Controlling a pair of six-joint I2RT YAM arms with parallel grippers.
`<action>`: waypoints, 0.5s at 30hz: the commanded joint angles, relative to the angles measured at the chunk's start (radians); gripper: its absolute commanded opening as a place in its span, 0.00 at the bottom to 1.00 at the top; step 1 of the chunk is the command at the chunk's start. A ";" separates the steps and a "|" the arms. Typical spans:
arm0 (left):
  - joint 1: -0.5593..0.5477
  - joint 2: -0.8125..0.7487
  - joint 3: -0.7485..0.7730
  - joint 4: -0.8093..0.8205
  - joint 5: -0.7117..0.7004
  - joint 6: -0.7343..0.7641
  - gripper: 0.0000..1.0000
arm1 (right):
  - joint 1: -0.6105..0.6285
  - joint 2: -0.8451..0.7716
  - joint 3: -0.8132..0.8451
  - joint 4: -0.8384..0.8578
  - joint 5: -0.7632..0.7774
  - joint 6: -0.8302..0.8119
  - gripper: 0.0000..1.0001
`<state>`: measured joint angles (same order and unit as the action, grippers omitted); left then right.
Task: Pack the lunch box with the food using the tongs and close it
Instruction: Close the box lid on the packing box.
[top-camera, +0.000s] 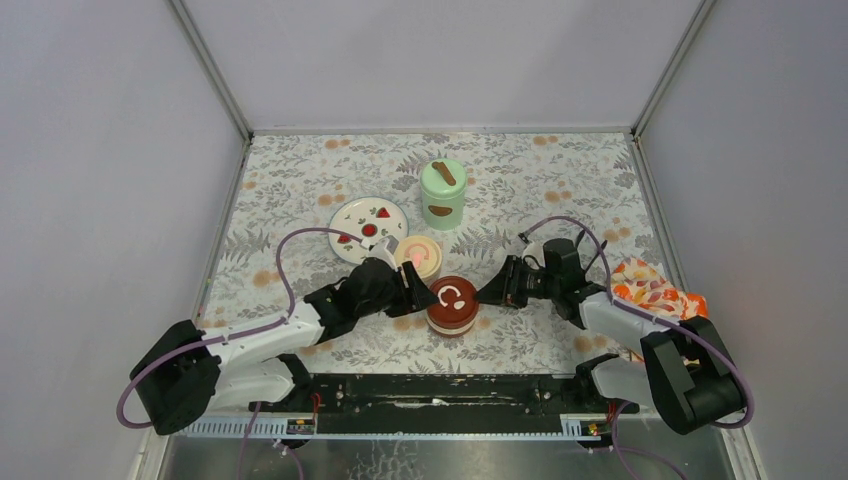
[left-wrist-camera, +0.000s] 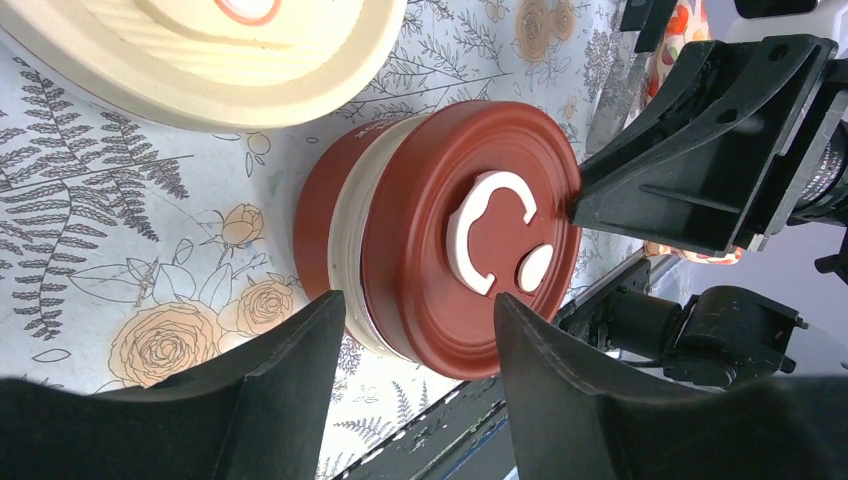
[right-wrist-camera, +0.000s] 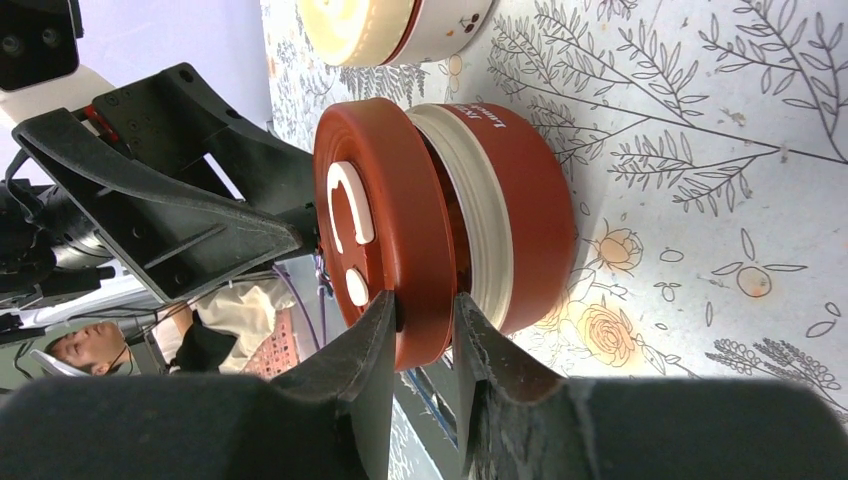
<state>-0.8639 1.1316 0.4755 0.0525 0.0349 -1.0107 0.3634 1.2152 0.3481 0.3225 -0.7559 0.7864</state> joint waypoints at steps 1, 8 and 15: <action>-0.010 0.007 0.024 0.014 -0.013 0.015 0.63 | -0.020 -0.018 -0.018 0.059 -0.049 0.010 0.13; -0.016 0.030 0.035 0.015 -0.013 0.020 0.60 | -0.021 0.006 -0.034 0.087 -0.053 0.009 0.13; -0.019 0.052 0.042 0.014 -0.009 0.019 0.58 | -0.021 0.046 -0.062 0.153 -0.069 0.025 0.13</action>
<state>-0.8764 1.1713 0.4877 0.0517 0.0353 -1.0103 0.3466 1.2430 0.2974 0.3946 -0.7864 0.7986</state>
